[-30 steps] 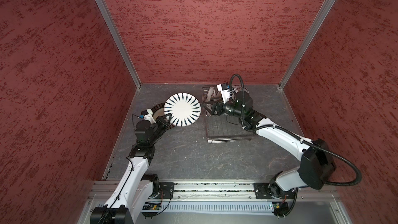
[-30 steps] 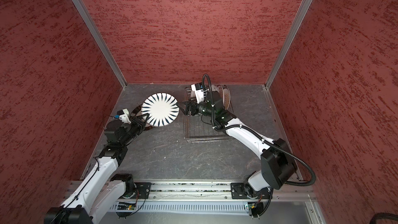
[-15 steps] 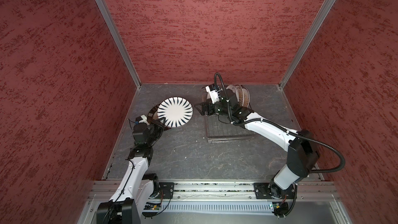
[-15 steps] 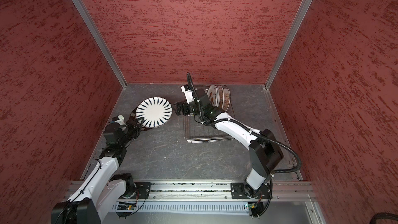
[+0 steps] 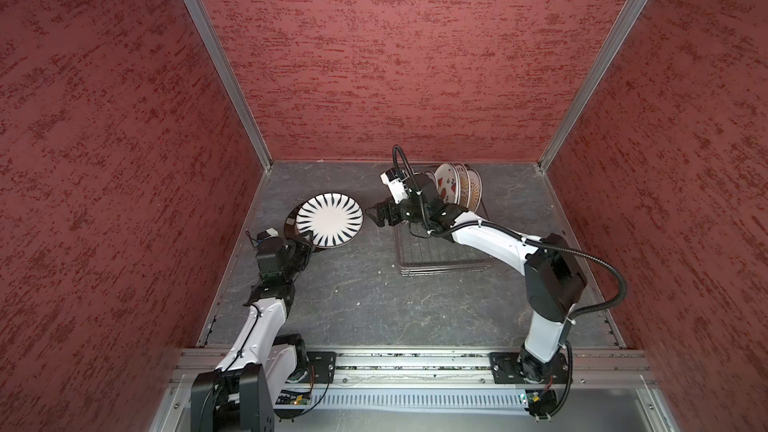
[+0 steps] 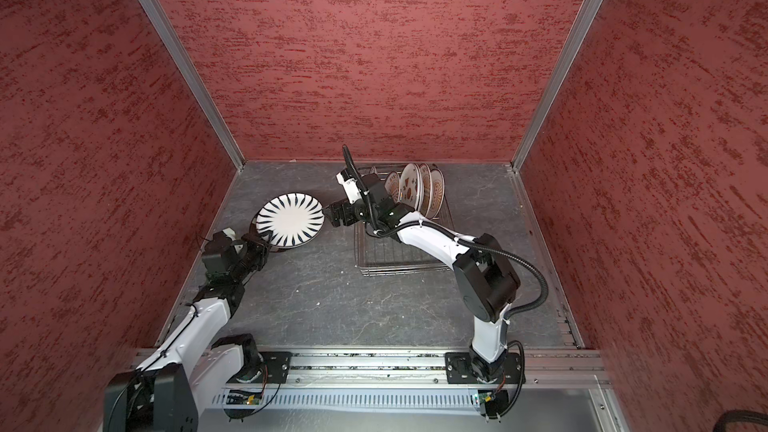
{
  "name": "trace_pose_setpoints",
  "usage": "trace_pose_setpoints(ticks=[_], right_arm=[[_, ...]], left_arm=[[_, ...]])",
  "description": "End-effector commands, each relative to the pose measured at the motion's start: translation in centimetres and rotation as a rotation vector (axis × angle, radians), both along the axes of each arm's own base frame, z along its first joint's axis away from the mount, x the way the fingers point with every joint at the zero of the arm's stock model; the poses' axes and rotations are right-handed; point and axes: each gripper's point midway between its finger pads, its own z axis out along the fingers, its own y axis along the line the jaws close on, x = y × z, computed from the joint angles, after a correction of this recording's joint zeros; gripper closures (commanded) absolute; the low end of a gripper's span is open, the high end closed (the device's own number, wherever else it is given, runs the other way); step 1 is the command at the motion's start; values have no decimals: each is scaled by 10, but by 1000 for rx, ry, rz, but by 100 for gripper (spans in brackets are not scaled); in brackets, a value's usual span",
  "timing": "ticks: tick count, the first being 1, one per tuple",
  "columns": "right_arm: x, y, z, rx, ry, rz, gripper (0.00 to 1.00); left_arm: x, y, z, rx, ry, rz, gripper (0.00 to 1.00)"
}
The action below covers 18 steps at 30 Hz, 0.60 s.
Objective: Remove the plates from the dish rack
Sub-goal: 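Lower the plate onto the brown plate with the left gripper while the right returns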
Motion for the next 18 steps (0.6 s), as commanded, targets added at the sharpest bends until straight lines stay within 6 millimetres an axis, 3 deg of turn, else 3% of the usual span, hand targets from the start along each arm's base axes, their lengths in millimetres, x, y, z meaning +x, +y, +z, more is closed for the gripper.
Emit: trace_pose_setpoints(ticks=[1,5,18], right_arm=[[-4,21,15,57,-18,71,5],[6,31,-3,4,33,67,5],[18,58,-29,-11,48,84,5]], left_arm=[[13,10,40,25,-157,28,94],[13,14,35,21,-150,40,94],[20,30,15,37,-90,120,95]])
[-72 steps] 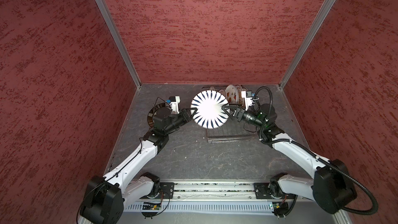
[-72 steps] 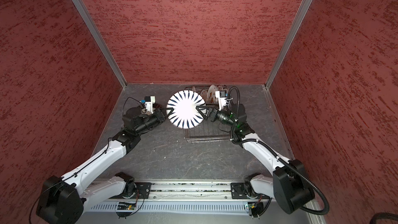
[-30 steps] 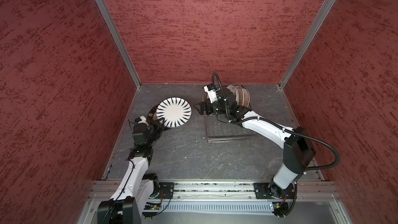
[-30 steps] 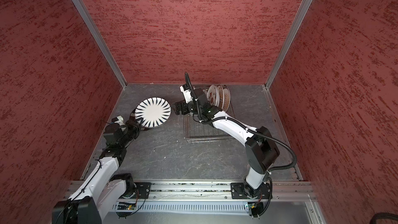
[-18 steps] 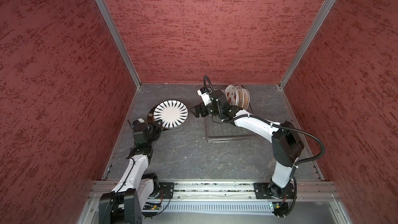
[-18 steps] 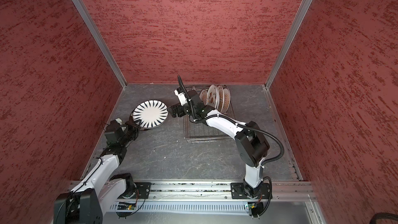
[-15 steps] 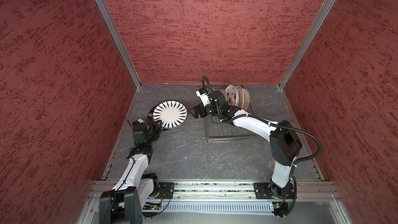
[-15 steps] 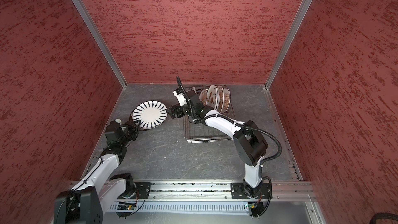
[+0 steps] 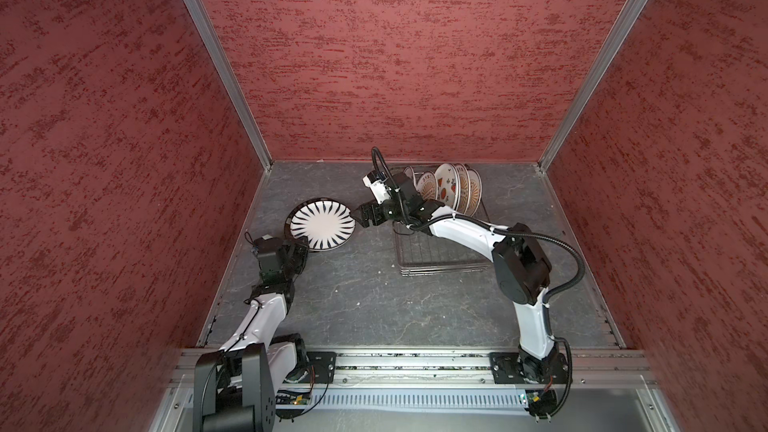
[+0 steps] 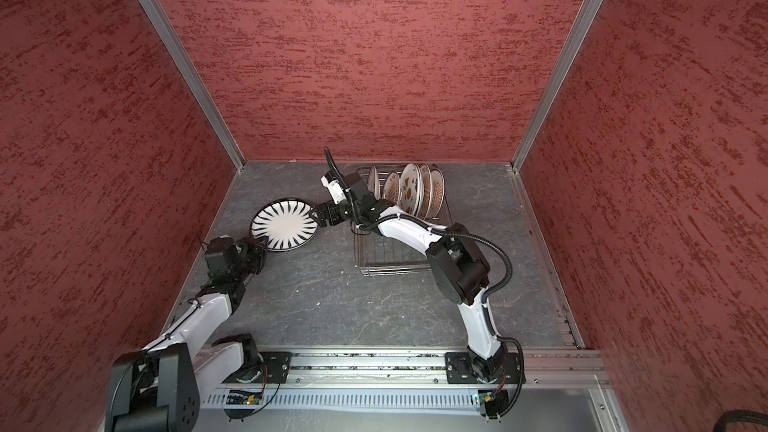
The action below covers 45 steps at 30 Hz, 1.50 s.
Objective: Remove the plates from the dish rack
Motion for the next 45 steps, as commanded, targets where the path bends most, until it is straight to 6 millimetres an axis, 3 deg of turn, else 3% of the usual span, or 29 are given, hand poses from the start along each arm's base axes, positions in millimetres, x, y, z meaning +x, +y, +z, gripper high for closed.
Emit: trace_pose_setpoints(ticks=[1,13,18,36,41,45], right_arm=[[0,12,1,7,-6,30,5],[9,21,-18,-35,16,25,6],[11,26,-13,-19,12,37,6],[16,30,-27,-42,7,42,6],[17,31,-27,-43,1,42,6],[18,32,-29,-45,3,47,6]], left_arm=[[20,9,46,33,-180,24,95],[29,15,34,25,-152,33,95],[31,18,25,16,-125,53,95],[42,27,14,65,-69,91,91],[45,28,6,62,-45,98,86],[44,30,0,67,-16,109,76]])
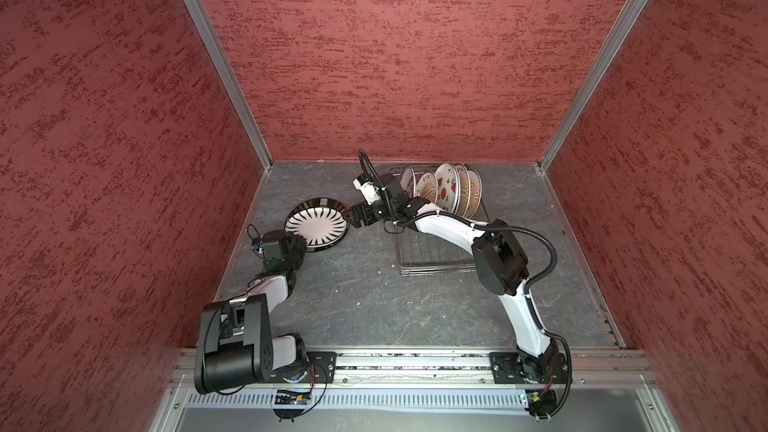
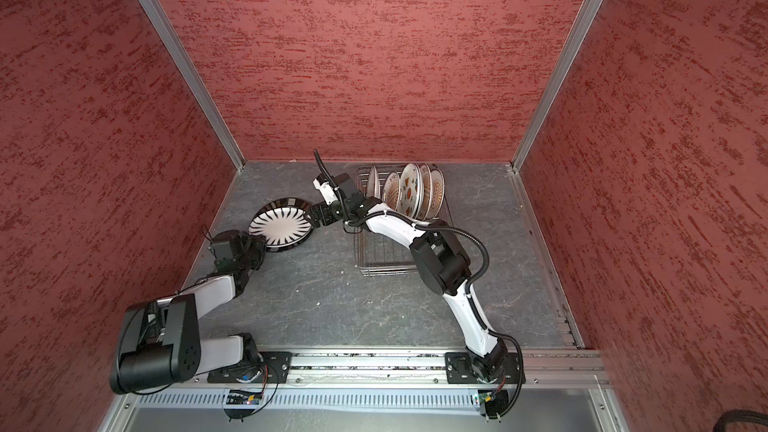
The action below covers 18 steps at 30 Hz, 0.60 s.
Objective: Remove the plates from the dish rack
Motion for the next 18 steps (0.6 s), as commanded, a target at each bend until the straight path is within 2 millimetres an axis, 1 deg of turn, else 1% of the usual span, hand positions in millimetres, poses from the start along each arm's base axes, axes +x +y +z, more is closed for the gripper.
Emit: trace_pose_setpoints(ticks=[1,7,12,16,18], right_arm=[[2,8,2,1,-28,24,6],[2,9,5,5,-36,27,6],[2,11,6,11,-30,31,6],[2,11,5,12,-23,34,6],[1,11,5,11,-21,33,6]], left_arm=[[18,5,29,34,-96,11,74],[17,6,21,37,-60,21,68],[14,10,14,78,-5,52,58],[17,11,12,92,9,54,54],[19,10,8,98,22,52,53]])
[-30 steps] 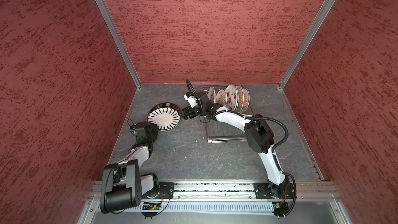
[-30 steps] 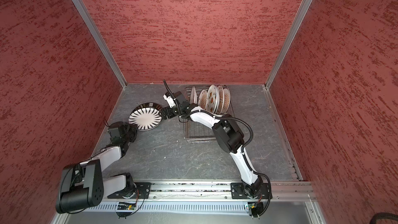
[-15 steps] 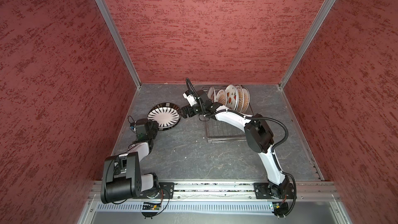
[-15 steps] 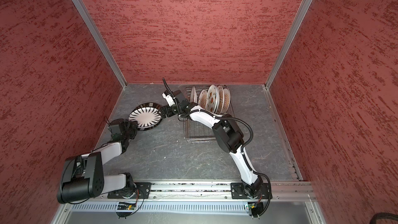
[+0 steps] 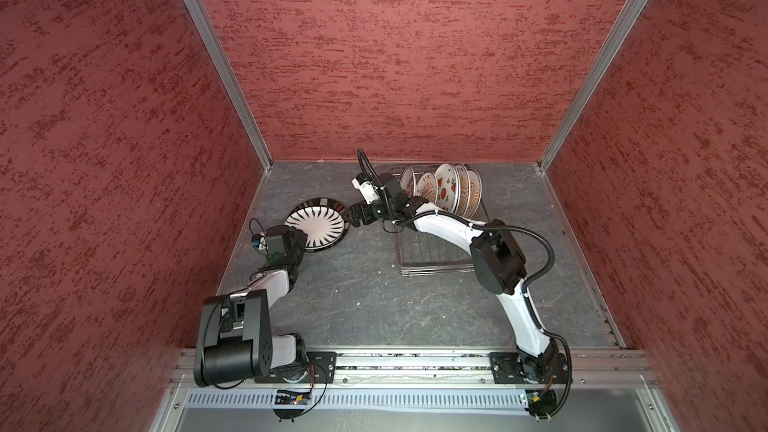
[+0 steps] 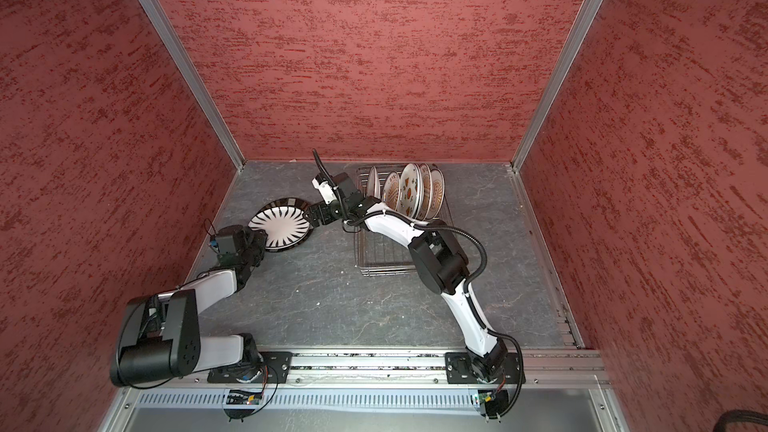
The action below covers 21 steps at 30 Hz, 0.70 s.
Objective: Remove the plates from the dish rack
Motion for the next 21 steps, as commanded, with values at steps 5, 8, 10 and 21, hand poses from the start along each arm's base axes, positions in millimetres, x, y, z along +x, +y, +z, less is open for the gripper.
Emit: trace_pose_setpoints(ticks=[5,8,10,21], right_arm=[[-1,5,4,-1,-10,16,6],[-1,5,3,-5,-9,12,6],[-1,5,3,-6,-8,12,6],[0,4,1,-19,-22,8,6]], left_arm=[[20,0,-1,60,40,-5,49],[24,1,-6,59,64,4,49],[24,2,-8,64,73,12,49],[26,2,-13,156,128,21,30]])
